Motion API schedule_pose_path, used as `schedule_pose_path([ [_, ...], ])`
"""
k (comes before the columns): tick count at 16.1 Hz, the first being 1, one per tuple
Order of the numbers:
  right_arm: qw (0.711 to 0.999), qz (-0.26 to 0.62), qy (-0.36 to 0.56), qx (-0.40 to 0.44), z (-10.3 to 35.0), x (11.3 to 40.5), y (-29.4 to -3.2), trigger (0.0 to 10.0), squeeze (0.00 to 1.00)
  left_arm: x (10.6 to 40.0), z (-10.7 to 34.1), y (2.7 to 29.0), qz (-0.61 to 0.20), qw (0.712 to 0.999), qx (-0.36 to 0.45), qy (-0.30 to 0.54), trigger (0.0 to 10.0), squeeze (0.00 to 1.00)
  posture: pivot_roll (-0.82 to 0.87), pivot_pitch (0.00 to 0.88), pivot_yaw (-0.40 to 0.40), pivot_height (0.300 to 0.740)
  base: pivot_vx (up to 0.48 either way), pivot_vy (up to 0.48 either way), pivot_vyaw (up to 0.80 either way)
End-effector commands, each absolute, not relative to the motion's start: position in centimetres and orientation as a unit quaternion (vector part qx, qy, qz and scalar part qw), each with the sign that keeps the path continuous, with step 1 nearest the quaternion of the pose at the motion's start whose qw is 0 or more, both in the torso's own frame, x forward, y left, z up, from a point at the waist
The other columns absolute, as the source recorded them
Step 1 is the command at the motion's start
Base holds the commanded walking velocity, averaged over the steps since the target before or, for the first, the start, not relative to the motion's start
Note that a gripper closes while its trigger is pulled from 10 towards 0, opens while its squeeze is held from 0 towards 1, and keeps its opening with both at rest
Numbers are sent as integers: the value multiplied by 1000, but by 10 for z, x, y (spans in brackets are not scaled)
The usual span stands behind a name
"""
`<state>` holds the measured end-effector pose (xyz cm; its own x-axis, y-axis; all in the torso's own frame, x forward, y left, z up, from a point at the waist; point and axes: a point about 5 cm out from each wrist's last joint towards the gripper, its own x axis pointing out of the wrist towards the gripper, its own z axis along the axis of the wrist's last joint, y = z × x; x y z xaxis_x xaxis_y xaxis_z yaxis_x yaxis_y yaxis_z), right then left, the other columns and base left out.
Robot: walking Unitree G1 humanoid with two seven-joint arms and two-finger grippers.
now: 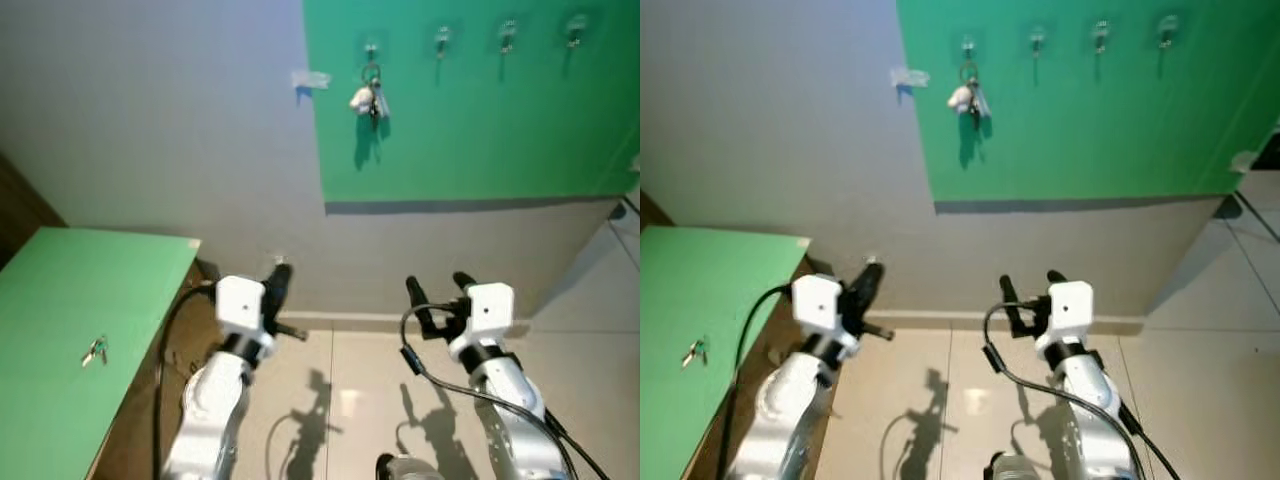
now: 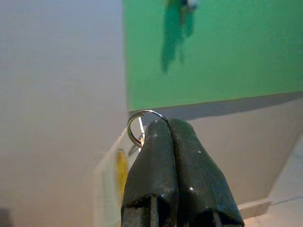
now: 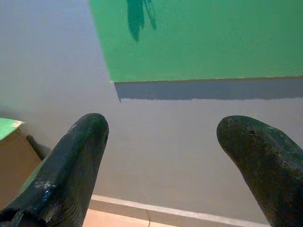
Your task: Hang keys on a hook
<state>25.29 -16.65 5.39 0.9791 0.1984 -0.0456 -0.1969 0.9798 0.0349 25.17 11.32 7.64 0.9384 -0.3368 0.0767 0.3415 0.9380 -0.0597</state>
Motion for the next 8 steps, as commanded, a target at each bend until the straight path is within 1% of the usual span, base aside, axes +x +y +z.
schedule_pose_path([
  [1,994,100,28,19,53,254,-165,10000,0,257,83,121,-165,985,-21,-45,0,0,-240,19,120,740,0,0,0],
  [6,994,103,32,14,51,253,-165,10000,0,270,91,127,-164,985,2,-53,0,0,-248,10,126,740,0,-443,0],
  [8,994,105,32,13,51,253,-164,10000,0,273,92,127,-162,985,-8,-51,0,0,-250,9,128,740,0,-450,0],
])
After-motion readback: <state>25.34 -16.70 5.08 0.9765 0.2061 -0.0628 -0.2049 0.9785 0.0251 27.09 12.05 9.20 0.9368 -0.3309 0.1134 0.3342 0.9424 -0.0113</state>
